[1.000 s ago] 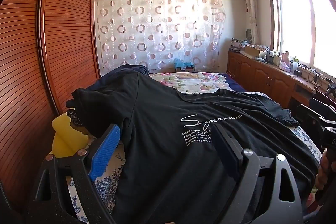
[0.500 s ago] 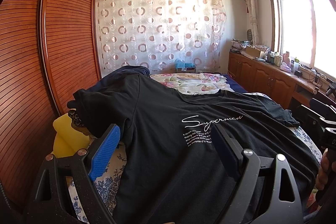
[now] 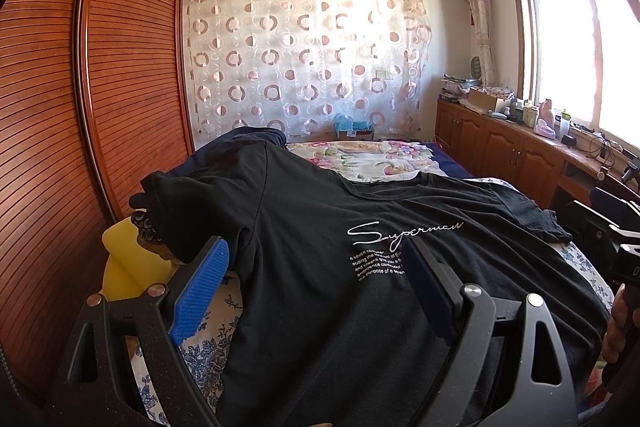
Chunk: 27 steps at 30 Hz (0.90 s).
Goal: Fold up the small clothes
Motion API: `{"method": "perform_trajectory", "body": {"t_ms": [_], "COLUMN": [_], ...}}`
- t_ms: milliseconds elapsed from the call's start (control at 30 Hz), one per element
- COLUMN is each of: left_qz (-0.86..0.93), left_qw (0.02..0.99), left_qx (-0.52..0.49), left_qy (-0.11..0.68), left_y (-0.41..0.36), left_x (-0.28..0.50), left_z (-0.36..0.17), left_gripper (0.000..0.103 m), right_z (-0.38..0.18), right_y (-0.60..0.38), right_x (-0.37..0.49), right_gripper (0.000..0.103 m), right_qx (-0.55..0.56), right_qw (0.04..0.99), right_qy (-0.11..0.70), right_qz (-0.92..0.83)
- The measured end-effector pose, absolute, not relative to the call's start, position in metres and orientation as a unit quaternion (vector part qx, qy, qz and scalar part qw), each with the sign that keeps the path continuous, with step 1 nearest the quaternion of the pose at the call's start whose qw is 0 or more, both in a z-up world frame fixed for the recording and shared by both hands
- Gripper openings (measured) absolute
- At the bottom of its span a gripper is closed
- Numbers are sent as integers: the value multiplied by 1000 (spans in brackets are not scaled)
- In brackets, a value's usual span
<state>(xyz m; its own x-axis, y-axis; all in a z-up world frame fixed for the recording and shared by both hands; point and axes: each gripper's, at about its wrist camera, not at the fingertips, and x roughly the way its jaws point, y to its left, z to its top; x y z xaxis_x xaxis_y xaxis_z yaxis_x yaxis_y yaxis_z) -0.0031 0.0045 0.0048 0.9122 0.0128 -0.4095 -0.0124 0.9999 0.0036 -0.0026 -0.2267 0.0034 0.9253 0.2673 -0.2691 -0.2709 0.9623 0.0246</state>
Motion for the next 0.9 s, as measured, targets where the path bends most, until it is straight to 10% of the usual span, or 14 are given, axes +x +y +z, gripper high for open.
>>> {"method": "perform_trajectory", "body": {"t_ms": [900], "left_qz": [10], "left_qw": [980], "left_qx": [6], "left_qy": [200], "left_y": [2], "left_x": [-6], "left_z": [5], "left_gripper": [89], "right_z": [3], "right_y": [-226], "right_x": [-3], "right_gripper": [103], "right_qx": [-8], "right_qw": [981], "right_qy": [136], "right_qz": [137]}}
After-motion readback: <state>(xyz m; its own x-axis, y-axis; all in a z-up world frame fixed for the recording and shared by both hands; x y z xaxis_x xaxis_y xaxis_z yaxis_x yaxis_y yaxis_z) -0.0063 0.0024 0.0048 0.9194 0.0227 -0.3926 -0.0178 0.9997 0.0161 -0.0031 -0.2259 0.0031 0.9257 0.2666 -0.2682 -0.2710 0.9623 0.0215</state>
